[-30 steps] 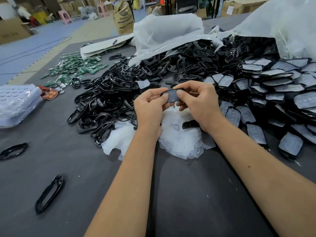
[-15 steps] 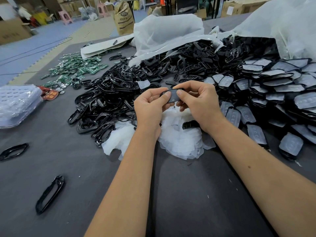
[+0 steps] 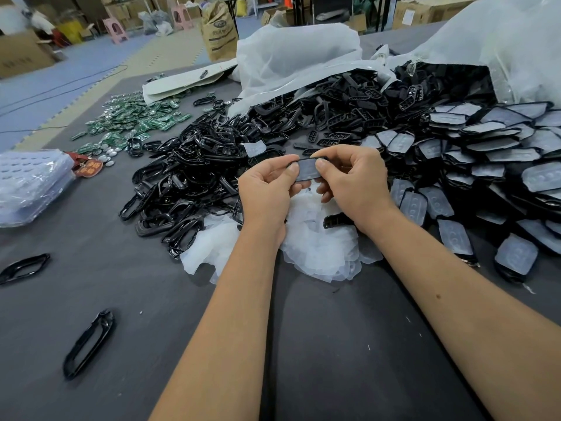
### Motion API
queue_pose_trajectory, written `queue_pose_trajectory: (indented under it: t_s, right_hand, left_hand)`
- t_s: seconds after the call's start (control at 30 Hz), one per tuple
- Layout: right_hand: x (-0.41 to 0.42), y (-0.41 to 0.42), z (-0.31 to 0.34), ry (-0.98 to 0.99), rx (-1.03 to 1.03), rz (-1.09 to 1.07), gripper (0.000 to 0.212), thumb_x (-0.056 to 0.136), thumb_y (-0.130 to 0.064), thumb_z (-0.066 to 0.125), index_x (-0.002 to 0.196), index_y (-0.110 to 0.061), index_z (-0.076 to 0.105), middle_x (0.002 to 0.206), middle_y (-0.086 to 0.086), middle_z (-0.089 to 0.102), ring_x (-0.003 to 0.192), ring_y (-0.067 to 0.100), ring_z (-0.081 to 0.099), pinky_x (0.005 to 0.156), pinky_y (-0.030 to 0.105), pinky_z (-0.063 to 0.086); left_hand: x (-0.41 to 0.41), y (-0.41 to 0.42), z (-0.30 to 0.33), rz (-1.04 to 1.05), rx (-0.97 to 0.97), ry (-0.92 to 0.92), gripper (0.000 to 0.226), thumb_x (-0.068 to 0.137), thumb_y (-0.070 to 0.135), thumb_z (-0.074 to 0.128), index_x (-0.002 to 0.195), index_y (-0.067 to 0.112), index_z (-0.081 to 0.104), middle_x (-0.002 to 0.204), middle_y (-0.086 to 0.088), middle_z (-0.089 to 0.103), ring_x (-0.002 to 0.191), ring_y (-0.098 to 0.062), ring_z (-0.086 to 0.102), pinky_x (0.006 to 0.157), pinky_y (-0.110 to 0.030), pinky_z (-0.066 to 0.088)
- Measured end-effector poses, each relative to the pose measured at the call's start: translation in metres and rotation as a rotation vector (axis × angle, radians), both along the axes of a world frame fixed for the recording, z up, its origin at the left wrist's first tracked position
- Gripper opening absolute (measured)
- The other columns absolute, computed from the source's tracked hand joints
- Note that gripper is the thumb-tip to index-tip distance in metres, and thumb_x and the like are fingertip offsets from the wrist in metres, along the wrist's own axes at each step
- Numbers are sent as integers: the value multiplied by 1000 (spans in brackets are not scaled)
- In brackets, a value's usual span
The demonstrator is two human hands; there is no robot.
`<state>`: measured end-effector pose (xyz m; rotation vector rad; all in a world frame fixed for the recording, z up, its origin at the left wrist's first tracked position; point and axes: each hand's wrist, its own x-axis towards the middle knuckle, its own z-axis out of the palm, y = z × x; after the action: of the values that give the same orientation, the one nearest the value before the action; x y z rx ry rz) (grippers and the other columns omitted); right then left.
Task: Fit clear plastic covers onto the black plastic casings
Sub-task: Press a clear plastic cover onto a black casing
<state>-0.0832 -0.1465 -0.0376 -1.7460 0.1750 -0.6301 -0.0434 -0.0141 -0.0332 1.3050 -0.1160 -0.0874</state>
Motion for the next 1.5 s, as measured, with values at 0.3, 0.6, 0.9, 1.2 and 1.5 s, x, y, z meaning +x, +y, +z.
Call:
queue_pose_trajectory:
  t_s: [0.3, 0.6, 0.9, 1.2, 1.5]
  right_hand:
    - [-5, 5, 5, -138, -371, -30, 8, 97, -13, 70, 97, -10, 78, 82, 0, 74, 70, 15, 69, 66, 29, 56]
    - [-5, -2, 2, -174, -547, 47, 21, 92, -26, 80, 106, -11, 81, 113, 7, 59, 102, 16, 58, 84, 14, 43]
    - [-2, -4, 5, -134, -116, 26, 10, 96, -15, 74, 89, -10, 79, 100, 5, 65, 86, 11, 62, 70, 22, 52]
    - [0, -12, 4, 53, 347, 344, 20, 100, -12, 66, 91, -19, 83, 88, 4, 76, 84, 16, 65, 76, 28, 54]
    - [-1, -14, 1, 9, 411, 356, 26, 92, 4, 71, 114, -9, 77, 93, 9, 78, 86, 19, 70, 80, 29, 57]
  left_hand:
    - [2, 4, 2, 38, -83, 70, 14, 91, -8, 67, 97, 1, 75, 73, -6, 75, 62, -17, 72, 57, -17, 53]
    - [7, 13, 6, -6, -250, 201, 14, 93, -4, 63, 103, -10, 71, 82, -15, 68, 61, -17, 67, 56, -17, 53]
    - [4, 9, 6, -153, -228, 135, 20, 100, 6, 62, 113, -7, 70, 94, -13, 75, 78, -16, 72, 71, -19, 59]
    - [4, 6, 3, -147, -134, 77, 15, 100, 4, 61, 111, -2, 70, 96, -11, 74, 78, -12, 67, 72, -23, 59]
    - [2, 3, 3, -132, -129, 45, 15, 102, 2, 59, 95, 5, 72, 86, -5, 71, 72, -10, 61, 70, -21, 57]
